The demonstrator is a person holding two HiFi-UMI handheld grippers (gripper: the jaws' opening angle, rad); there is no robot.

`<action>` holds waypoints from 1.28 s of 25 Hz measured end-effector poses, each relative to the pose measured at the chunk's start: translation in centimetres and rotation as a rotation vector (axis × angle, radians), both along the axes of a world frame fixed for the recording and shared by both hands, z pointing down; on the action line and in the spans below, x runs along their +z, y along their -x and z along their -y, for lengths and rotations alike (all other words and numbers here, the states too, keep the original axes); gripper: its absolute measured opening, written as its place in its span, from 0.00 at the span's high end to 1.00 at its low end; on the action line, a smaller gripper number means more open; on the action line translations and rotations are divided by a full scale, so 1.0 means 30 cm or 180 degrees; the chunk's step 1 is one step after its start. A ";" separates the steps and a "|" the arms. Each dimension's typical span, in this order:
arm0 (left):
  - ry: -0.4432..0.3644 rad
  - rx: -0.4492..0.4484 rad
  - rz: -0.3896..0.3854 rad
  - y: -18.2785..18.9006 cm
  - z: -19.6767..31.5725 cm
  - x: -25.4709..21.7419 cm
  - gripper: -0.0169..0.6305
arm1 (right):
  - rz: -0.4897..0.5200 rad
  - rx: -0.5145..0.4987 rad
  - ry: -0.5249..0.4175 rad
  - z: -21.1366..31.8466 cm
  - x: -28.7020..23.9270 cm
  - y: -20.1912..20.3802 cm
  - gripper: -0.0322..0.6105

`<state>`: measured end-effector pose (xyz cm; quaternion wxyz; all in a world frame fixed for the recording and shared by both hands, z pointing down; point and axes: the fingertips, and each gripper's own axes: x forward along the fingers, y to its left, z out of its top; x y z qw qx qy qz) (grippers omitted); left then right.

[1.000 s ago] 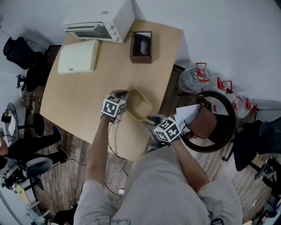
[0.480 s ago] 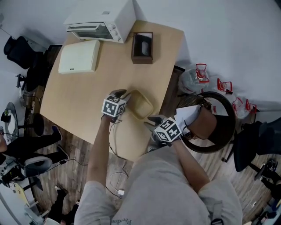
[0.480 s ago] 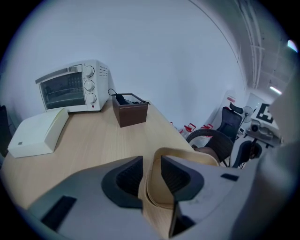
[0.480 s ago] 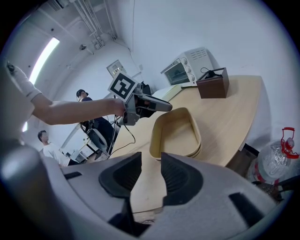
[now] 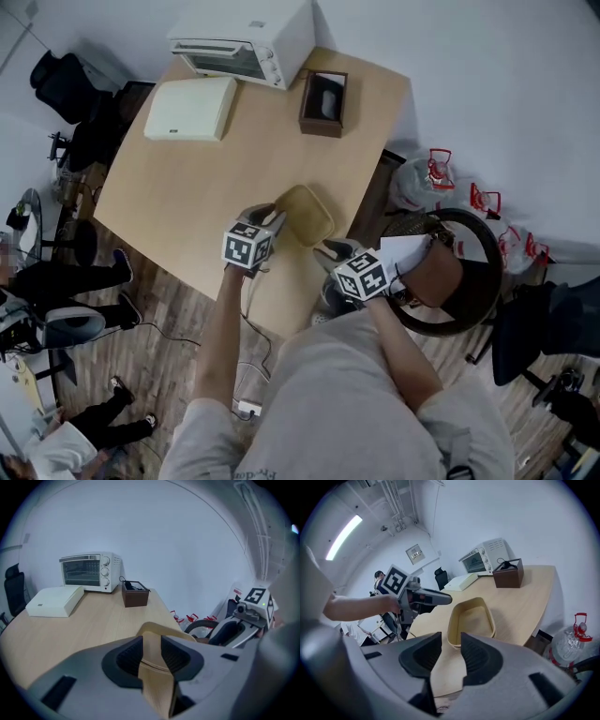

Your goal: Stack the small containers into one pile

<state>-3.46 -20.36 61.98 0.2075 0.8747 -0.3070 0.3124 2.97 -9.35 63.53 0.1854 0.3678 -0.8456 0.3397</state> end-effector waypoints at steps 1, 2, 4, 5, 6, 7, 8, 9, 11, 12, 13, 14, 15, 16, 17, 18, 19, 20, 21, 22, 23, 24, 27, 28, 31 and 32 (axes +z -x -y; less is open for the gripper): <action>-0.0009 -0.0070 -0.0036 0.010 -0.027 -0.010 0.80 | -0.0013 0.0040 -0.0028 0.000 -0.007 -0.006 0.74; -0.0015 -0.0146 -0.0081 0.021 -0.056 -0.020 0.80 | -0.0026 0.0079 -0.0052 -0.003 -0.013 -0.012 0.74; -0.0011 -0.0318 -0.0196 0.042 -0.111 -0.037 0.80 | -0.0049 0.0154 -0.0091 -0.013 -0.023 -0.023 0.75; 0.0000 -0.0409 -0.0261 0.051 -0.138 -0.044 0.80 | -0.0056 0.0190 -0.0108 -0.020 -0.026 -0.029 0.75; 0.0011 -0.0494 -0.0322 0.057 -0.164 -0.049 0.80 | -0.0055 0.0224 -0.0127 -0.028 -0.031 -0.035 0.75; 0.0017 -0.0567 -0.0373 0.060 -0.187 -0.053 0.80 | -0.0049 0.0260 -0.0154 -0.036 -0.039 -0.042 0.75; 0.0015 -0.0625 -0.0407 0.062 -0.208 -0.057 0.80 | -0.0042 0.0301 -0.0191 -0.042 -0.048 -0.050 0.75; 0.0006 -0.0674 -0.0426 0.063 -0.229 -0.063 0.80 | -0.0038 0.0350 -0.0232 -0.049 -0.057 -0.059 0.76; -0.0025 -0.0766 -0.0460 0.067 -0.271 -0.080 0.80 | -0.0053 0.0452 -0.0308 -0.067 -0.072 -0.077 0.77; -0.0048 -0.0813 -0.0476 0.071 -0.292 -0.090 0.80 | -0.0074 0.0495 -0.0342 -0.078 -0.077 -0.085 0.77; -0.0075 -0.0858 -0.0488 0.075 -0.313 -0.102 0.80 | -0.0100 0.0536 -0.0373 -0.088 -0.083 -0.093 0.77; -0.0102 -0.0902 -0.0499 0.079 -0.333 -0.113 0.80 | -0.0126 0.0577 -0.0398 -0.097 -0.087 -0.102 0.77; -0.0127 -0.0947 -0.0513 0.083 -0.354 -0.123 0.80 | -0.0151 0.0618 -0.0416 -0.107 -0.089 -0.110 0.77; -0.0149 -0.0995 -0.0529 0.088 -0.375 -0.134 0.80 | -0.0179 0.0657 -0.0427 -0.118 -0.090 -0.118 0.77; -0.0169 -0.1046 -0.0551 0.092 -0.398 -0.145 0.80 | -0.0216 0.0694 -0.0434 -0.130 -0.091 -0.126 0.77; -0.0187 -0.1099 -0.0577 0.097 -0.422 -0.157 0.80 | -0.0261 0.0727 -0.0441 -0.145 -0.092 -0.134 0.77; -0.0207 -0.1156 -0.0606 0.101 -0.447 -0.169 0.80 | -0.0307 0.0755 -0.0452 -0.160 -0.094 -0.140 0.77; -0.0228 -0.1217 -0.0637 0.106 -0.471 -0.180 0.80 | -0.0343 0.0776 -0.0468 -0.177 -0.098 -0.145 0.77; -0.0252 -0.1280 -0.0668 0.111 -0.494 -0.191 0.80 | -0.0363 0.0792 -0.0490 -0.193 -0.104 -0.148 0.77; -0.0274 -0.1341 -0.0699 0.115 -0.516 -0.200 0.80 | -0.0369 0.0803 -0.0519 -0.209 -0.112 -0.149 0.77; -0.0290 -0.1395 -0.0726 0.119 -0.538 -0.207 0.80 | -0.0370 0.0808 -0.0550 -0.227 -0.119 -0.149 0.77; -0.0302 -0.1437 -0.0747 0.120 -0.562 -0.212 0.80 | -0.0373 0.0809 -0.0577 -0.246 -0.125 -0.150 0.77; -0.0316 -0.1509 -0.0791 0.119 -0.635 -0.217 0.80 | -0.0387 0.0808 -0.0617 -0.307 -0.136 -0.152 0.77; -0.0316 -0.1530 -0.0806 0.119 -0.659 -0.219 0.80 | -0.0393 0.0806 -0.0619 -0.327 -0.139 -0.153 0.77; -0.0309 -0.1627 -0.0866 0.124 -0.722 -0.218 0.80 | -0.0439 0.0762 -0.0625 -0.380 -0.143 -0.160 0.77; -0.0310 -0.1662 -0.0885 0.124 -0.737 -0.217 0.80 | -0.0451 0.0746 -0.0627 -0.392 -0.143 -0.165 0.77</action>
